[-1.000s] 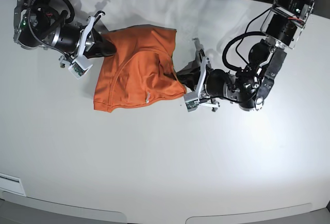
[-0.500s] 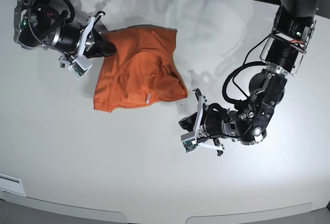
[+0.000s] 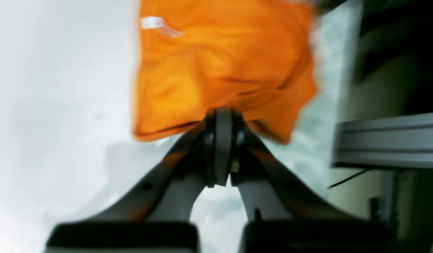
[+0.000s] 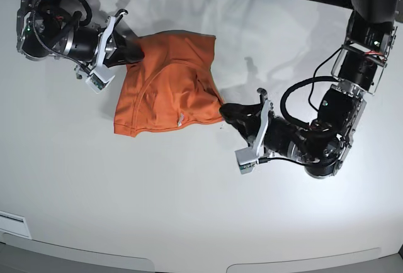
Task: Fold the T-shirt properly
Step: 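Tuck and press the bundle edge with the left gripper to square it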
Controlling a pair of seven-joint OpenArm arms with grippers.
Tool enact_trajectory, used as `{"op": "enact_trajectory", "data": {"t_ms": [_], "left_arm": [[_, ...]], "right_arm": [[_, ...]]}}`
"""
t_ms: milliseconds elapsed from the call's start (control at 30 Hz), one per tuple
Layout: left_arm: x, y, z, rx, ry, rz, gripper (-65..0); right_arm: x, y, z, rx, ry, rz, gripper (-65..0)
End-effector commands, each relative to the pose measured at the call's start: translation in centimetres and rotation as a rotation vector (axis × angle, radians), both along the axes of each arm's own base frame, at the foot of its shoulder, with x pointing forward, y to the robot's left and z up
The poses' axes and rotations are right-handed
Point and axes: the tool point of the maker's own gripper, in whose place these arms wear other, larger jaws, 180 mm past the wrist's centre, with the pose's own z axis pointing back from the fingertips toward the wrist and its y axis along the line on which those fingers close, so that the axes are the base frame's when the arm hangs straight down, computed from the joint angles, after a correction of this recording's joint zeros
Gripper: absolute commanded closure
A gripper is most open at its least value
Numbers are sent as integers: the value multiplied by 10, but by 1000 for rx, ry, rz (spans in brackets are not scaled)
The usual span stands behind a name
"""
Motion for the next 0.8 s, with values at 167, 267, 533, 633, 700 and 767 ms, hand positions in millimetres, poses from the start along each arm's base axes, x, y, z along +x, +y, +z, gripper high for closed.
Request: {"op": "enact_trajectory", "data": {"t_ms": [167,267,533,633,700,767], "left_arm": [[-10,3,-31,46,1,42,0],[-9,-3,-34,11,-10,78,0],[20,-19,-43,32,-193,151,0],[26,-27,-44,40,-242,153,0],[28,-30,-47,60,-261,147,0],[30,-26,-51,95,-280,147,0]], "right_arm": [[2,3,12,35,-32,14,0],[1,9,19,86,-33,20,0],[6,-1,-5,-14,-61,-76,0],[12,-7,-19,-51,-67,-116,0],[11,-15,-33,-82,-36,-132,0],[7,-24,-50,-120,10,-147,0]]}}
